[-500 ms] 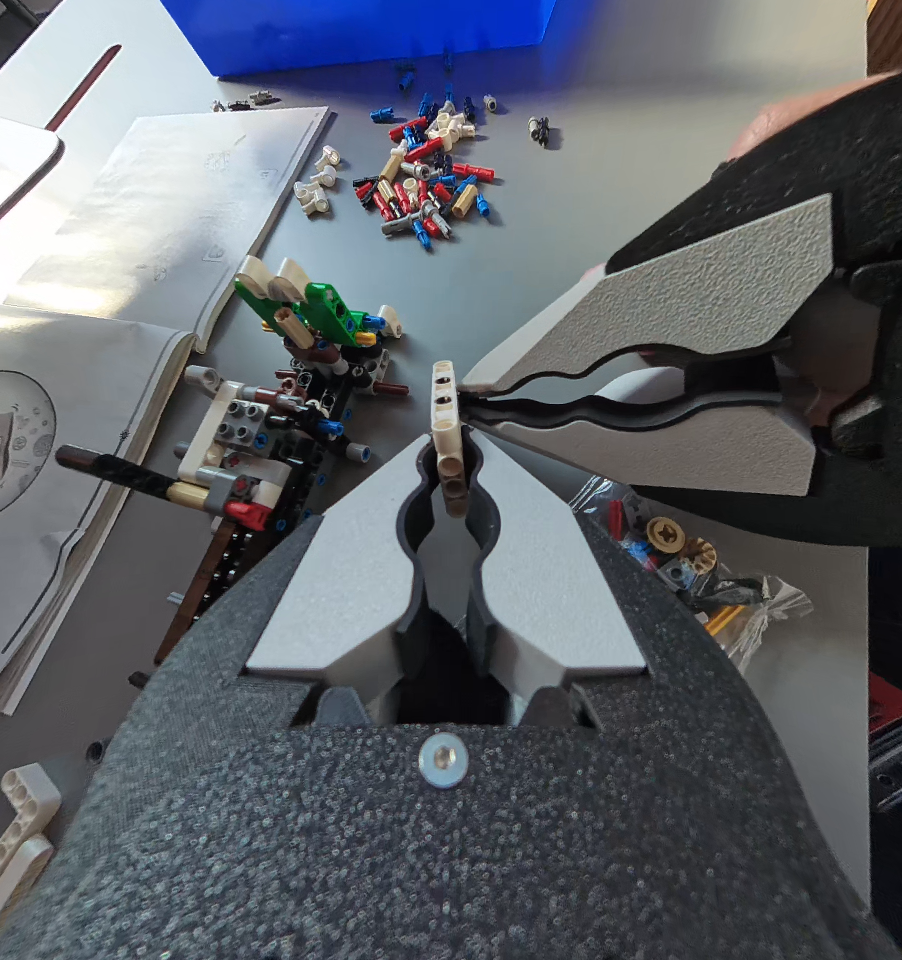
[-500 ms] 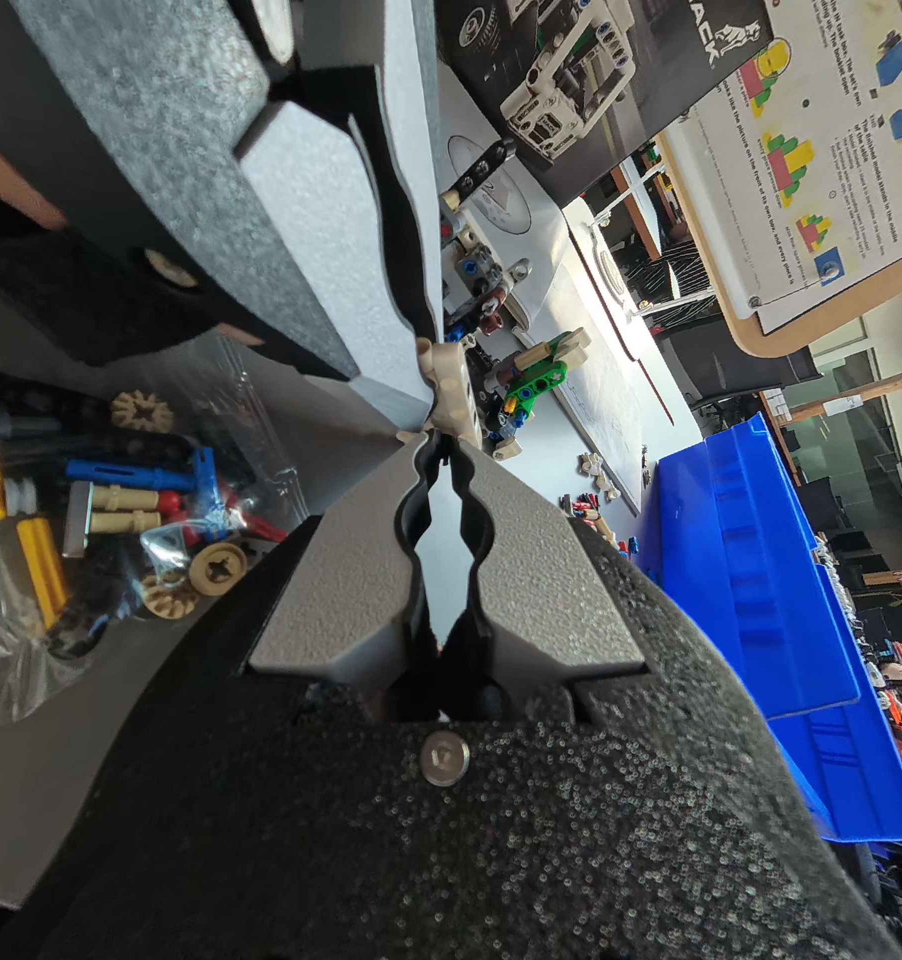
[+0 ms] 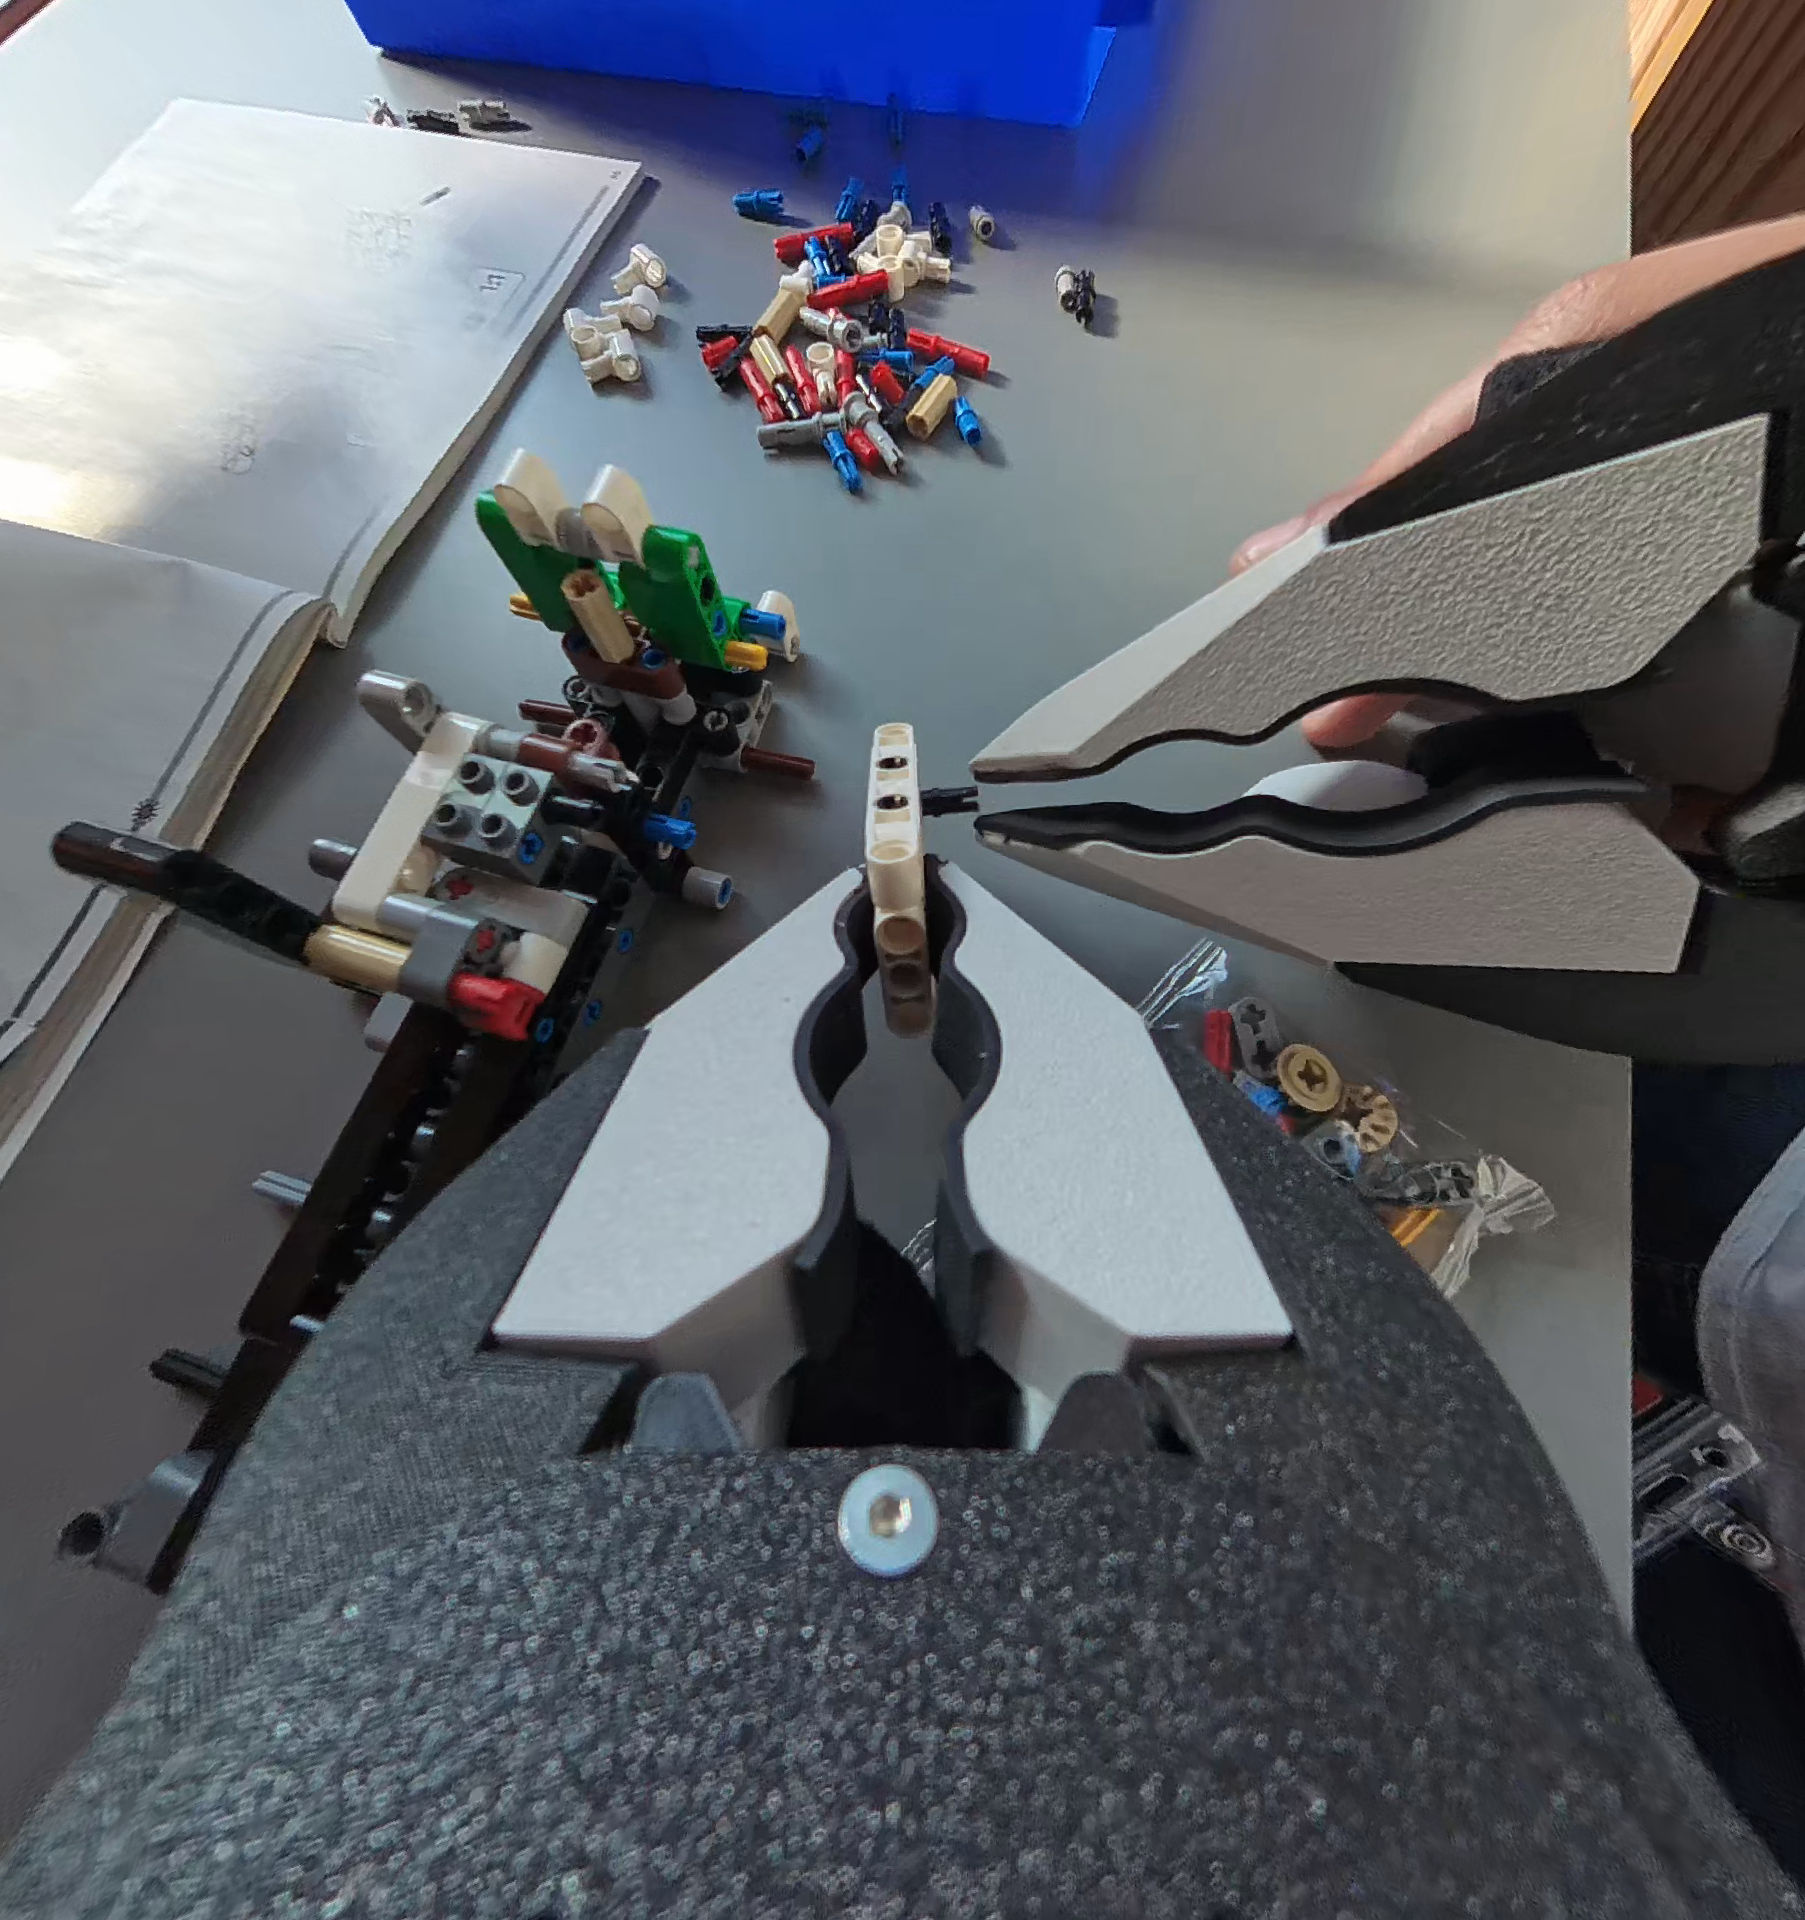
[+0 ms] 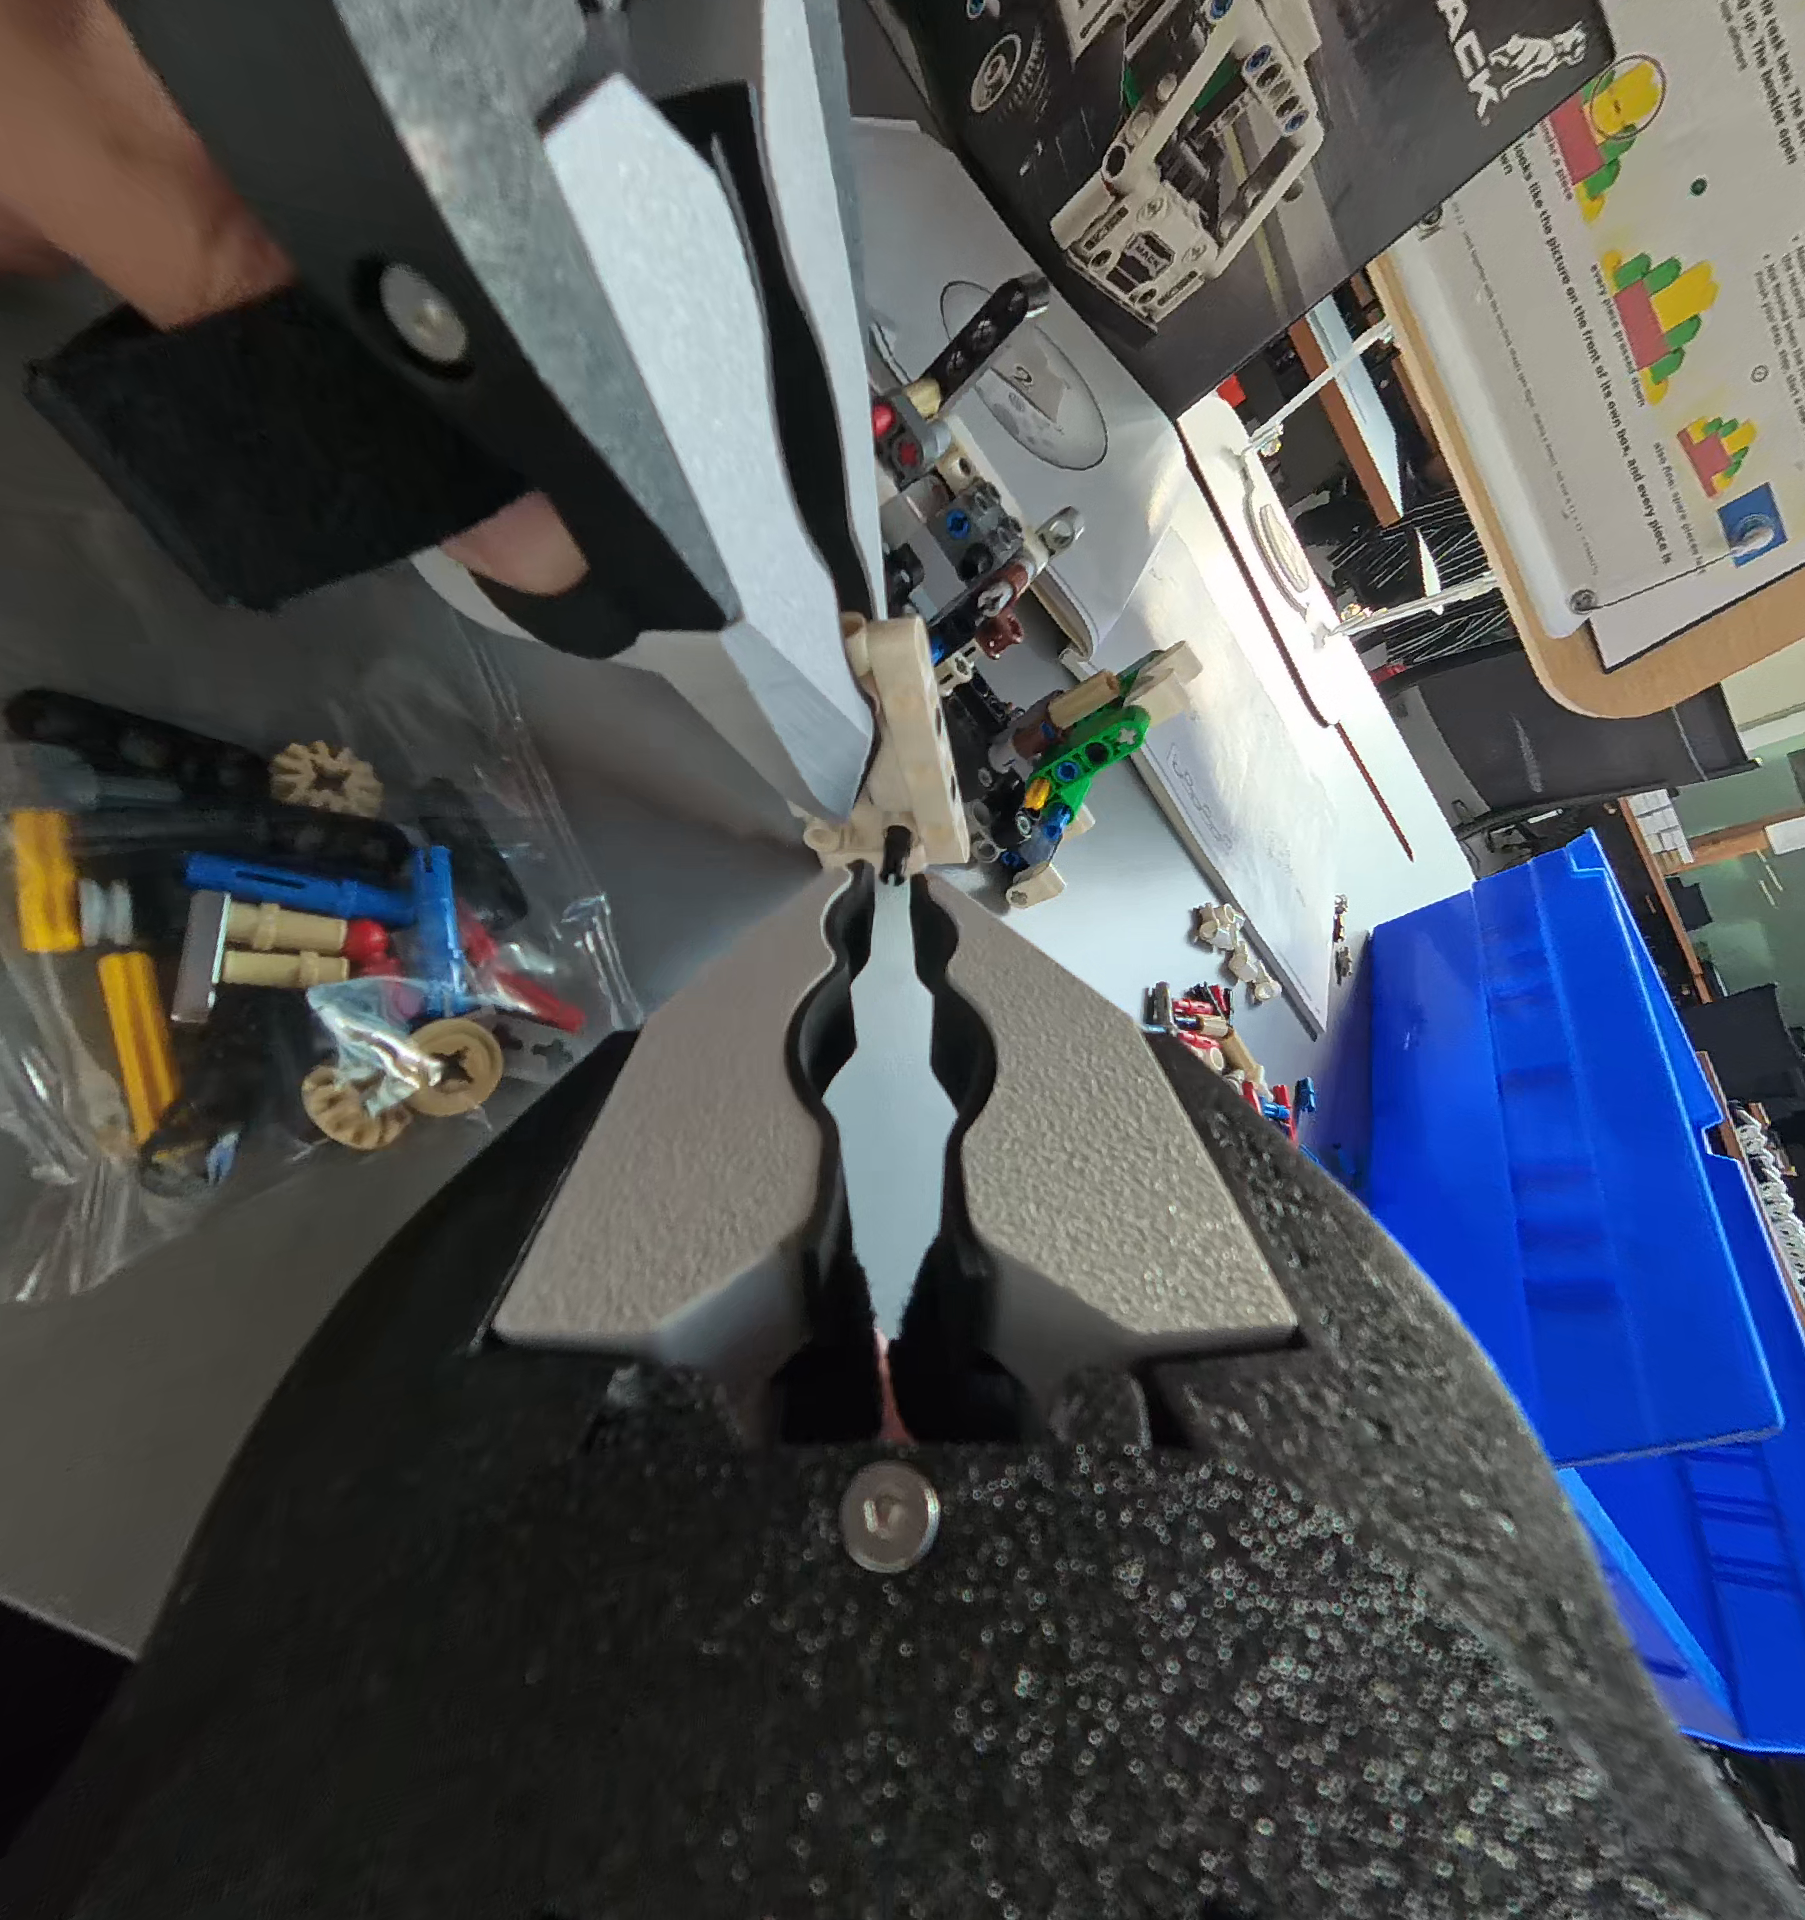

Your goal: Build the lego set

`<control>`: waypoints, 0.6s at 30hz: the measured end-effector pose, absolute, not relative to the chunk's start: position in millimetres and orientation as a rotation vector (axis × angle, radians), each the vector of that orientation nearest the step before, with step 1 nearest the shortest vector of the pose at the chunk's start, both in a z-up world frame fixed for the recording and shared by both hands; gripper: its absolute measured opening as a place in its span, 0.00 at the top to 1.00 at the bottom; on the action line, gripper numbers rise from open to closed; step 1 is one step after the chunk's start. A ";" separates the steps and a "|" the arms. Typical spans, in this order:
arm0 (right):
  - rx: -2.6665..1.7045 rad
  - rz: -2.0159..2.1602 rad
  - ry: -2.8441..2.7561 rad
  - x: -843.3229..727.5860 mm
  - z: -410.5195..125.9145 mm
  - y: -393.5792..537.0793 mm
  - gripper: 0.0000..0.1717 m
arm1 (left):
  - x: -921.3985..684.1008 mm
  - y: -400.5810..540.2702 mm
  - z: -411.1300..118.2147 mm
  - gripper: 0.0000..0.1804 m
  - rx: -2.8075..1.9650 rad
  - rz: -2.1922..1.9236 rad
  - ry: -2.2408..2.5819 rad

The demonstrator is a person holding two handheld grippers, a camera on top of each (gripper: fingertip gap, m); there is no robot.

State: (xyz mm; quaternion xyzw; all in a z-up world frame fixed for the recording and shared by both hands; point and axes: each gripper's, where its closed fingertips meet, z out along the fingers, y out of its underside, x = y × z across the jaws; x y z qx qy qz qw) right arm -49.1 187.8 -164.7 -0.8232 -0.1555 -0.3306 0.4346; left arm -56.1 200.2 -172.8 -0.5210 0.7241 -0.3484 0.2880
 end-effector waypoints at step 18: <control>-2.089 -0.777 -0.387 -55.1 -166.7 186.6 0.99 | -57.5 193.2 -173.0 0.98 -1.301 -0.928 1.994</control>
